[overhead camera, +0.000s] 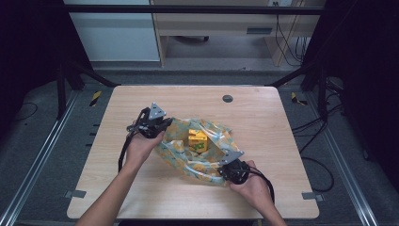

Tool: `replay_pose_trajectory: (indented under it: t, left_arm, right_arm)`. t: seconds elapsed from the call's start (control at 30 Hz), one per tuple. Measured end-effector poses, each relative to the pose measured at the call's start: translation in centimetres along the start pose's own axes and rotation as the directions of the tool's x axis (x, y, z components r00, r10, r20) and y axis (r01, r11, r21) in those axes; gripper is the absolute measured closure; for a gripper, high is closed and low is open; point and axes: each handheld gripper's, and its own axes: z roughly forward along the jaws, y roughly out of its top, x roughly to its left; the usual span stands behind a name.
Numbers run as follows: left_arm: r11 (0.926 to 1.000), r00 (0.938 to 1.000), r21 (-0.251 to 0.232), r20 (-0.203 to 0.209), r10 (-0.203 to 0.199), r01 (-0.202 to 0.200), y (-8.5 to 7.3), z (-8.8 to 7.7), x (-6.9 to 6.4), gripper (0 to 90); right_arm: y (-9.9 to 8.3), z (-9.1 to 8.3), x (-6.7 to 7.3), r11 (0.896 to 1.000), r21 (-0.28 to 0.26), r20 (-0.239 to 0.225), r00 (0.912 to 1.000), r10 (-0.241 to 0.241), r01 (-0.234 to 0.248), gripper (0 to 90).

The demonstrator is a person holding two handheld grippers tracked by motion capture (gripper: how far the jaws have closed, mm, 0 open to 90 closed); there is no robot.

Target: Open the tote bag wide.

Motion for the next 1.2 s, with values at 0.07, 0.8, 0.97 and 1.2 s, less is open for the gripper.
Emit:
replay_pose_trajectory:
  t: [0.07, 0.8, 0.97, 1.2]
  left_arm:
    - [0.9996, 0.9997, 0.011, 0.002, -0.025, 0.025, -0.6, 0.4, 0.5, 89.9]
    - [0.9918, 0.9939, 0.085, 0.048, -0.1, 0.095, -0.8, 4.5, 1.8, 89.8]
    - [0.9878, 0.9965, 0.141, 0.041, -0.073, 0.066, -0.4, 5.8, 1.5, 89.9]
    - [0.9812, 0.9945, 0.173, 0.047, -0.094, 0.085, -1.9, 7.0, 1.8, 89.9]
  right_arm:
    - [-0.4, -0.3, -0.1, 1.0, -0.001, -0.001, 1.0, -0.002, 0.002, 90.0]
    - [-2.5, -0.5, -1.2, 0.998, -0.003, -0.026, 0.9981, 0.056, -0.057, 90.0]
    - [-2.7, -0.6, -1.3, 0.998, -0.011, -0.032, 0.9979, 0.057, -0.057, 90.0]
    - [-2.8, -0.7, -1.1, 0.999, -0.001, -0.045, 0.9975, 0.054, -0.054, 90.0]
